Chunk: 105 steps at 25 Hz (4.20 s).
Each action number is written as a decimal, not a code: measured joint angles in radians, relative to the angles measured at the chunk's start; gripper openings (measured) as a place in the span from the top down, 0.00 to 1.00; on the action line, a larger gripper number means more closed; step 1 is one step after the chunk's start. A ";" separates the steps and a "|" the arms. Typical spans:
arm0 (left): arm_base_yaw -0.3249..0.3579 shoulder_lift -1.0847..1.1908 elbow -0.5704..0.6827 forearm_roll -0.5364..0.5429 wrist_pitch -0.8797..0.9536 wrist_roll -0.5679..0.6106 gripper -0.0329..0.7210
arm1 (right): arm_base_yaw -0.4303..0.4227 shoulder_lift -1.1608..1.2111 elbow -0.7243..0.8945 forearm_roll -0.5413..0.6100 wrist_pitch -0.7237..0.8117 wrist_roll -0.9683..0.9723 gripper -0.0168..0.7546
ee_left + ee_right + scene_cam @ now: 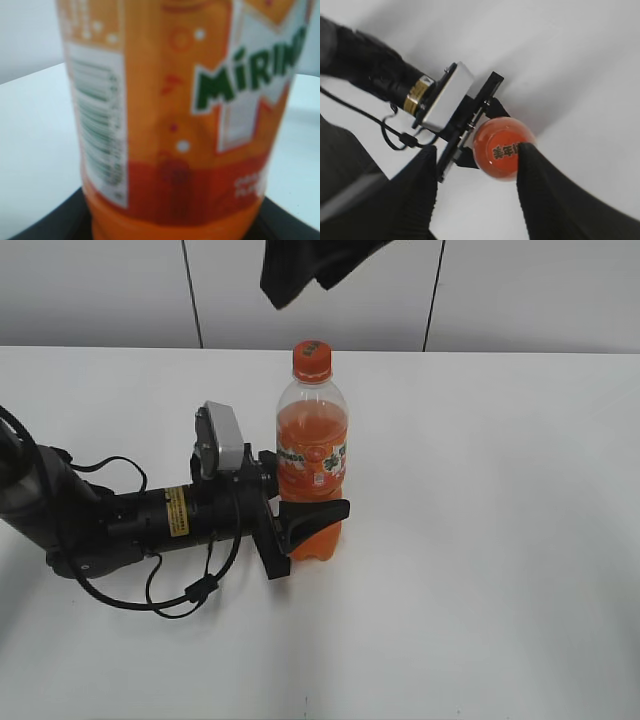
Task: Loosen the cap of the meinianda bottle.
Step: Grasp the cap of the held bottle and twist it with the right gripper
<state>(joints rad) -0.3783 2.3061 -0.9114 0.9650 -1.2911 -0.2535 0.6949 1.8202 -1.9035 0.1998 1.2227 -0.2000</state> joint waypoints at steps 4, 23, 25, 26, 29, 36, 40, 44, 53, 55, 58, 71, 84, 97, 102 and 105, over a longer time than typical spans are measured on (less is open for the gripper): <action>0.000 0.000 0.000 0.000 0.000 0.000 0.44 | 0.000 0.000 -0.022 0.002 0.000 0.285 0.47; 0.000 0.000 0.000 0.000 0.000 0.000 0.44 | 0.000 0.090 -0.024 -0.050 0.000 0.488 0.23; 0.000 0.000 0.000 0.000 0.000 0.000 0.44 | 0.000 0.090 -0.018 -0.052 0.000 0.488 0.24; 0.000 0.000 0.000 0.000 0.000 0.000 0.44 | 0.000 0.088 -0.009 -0.052 0.000 0.487 0.25; 0.000 0.000 0.000 0.000 0.000 0.000 0.44 | 0.000 0.087 0.022 -0.055 0.000 0.487 0.26; 0.000 0.000 0.000 0.000 0.000 0.000 0.44 | 0.000 0.087 0.027 -0.058 0.000 0.467 0.26; 0.000 0.000 0.000 0.000 0.000 0.000 0.44 | 0.000 0.087 0.027 -0.063 0.000 0.460 0.26; 0.000 0.000 0.000 0.000 0.000 0.000 0.44 | 0.000 0.087 0.027 -0.070 0.000 0.450 0.26; 0.000 0.000 0.000 0.000 0.000 0.000 0.44 | 0.000 0.087 0.047 -0.071 0.000 0.444 0.26; 0.000 0.000 0.000 0.000 0.000 0.000 0.44 | 0.000 0.087 0.051 -0.073 0.000 0.443 0.26; 0.000 0.000 0.000 0.000 0.000 0.000 0.44 | 0.000 0.087 0.051 -0.084 0.000 0.442 0.27; -0.001 0.000 0.000 -0.002 0.000 0.000 0.44 | 0.000 0.087 0.051 -0.096 -0.005 0.424 0.63; -0.001 0.000 0.000 -0.001 0.000 0.000 0.44 | 0.000 0.087 0.051 -0.077 -0.005 0.415 0.58; -0.001 0.000 0.000 -0.002 0.000 -0.001 0.44 | 0.000 0.106 0.051 -0.077 -0.005 0.410 0.58; -0.001 0.000 0.000 -0.002 0.000 -0.001 0.44 | 0.000 0.106 0.048 -0.077 -0.003 0.408 0.59; -0.001 0.000 0.000 -0.002 0.000 -0.001 0.44 | 0.000 0.106 0.048 -0.077 -0.003 0.391 0.62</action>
<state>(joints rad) -0.3790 2.3061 -0.9114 0.9630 -1.2911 -0.2545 0.6949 1.9262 -1.8554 0.1225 1.2194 0.1908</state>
